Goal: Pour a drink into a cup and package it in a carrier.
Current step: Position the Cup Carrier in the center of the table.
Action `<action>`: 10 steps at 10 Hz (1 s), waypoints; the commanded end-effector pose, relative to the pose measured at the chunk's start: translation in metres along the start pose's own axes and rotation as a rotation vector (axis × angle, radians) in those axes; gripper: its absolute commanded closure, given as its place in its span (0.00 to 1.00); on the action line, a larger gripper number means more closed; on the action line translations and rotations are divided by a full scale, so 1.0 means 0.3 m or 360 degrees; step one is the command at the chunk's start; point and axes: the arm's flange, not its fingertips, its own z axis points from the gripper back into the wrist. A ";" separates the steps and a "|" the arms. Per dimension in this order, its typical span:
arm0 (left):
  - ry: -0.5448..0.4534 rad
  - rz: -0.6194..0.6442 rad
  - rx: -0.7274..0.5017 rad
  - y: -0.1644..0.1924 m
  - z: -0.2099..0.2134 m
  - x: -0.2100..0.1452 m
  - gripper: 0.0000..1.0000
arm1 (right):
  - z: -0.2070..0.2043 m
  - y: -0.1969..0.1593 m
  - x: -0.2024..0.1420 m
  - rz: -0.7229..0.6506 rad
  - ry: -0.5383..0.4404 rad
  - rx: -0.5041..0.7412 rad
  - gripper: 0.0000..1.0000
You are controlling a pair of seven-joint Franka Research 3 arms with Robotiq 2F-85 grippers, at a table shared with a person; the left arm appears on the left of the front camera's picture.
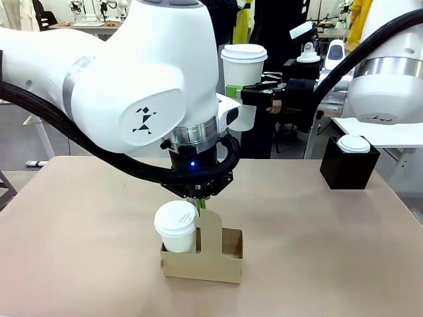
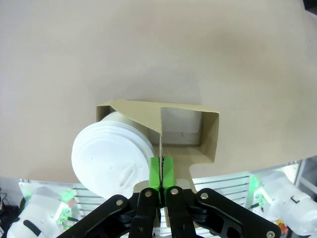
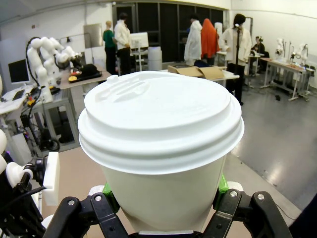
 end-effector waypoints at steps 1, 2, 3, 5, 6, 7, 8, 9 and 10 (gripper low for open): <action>0.0022 -0.0001 0.0021 0.006 -0.043 -0.021 0.98 | -0.008 0.002 0.011 -0.0002 -0.0018 0.0004 0.19; 0.0000 0.0000 0.0000 0.000 0.000 0.000 0.98 | -0.008 0.002 0.011 -0.0002 -0.0018 0.0004 0.19; 0.0000 0.0000 0.0000 0.000 0.000 0.000 0.98 | -0.008 0.002 0.011 -0.0002 -0.0018 0.0004 0.19; 0.0000 0.0000 0.0000 0.000 0.000 0.000 0.98 | -0.008 0.002 0.011 -0.0002 -0.0018 0.0004 0.19; 0.0000 0.0000 0.0000 0.000 0.000 0.000 0.98 | -0.008 0.002 0.011 -0.0002 -0.0018 0.0004 0.19; 0.0000 -0.0005 -0.0005 -0.004 0.002 -0.002 0.70 | -0.008 0.002 0.011 -0.0002 -0.0018 0.0004 0.19; -0.0008 0.0014 0.0008 0.003 0.007 0.015 0.40 | -0.008 0.002 0.011 -0.0002 -0.0018 0.0004 0.19; 0.0044 0.0031 0.0011 0.004 0.015 0.020 0.51 | -0.008 0.002 0.011 -0.0002 -0.0018 0.0004 0.19; 0.0000 -0.0001 -0.0004 -0.002 0.002 0.001 0.51 | -0.008 0.002 0.011 -0.0002 -0.0018 0.0004 0.19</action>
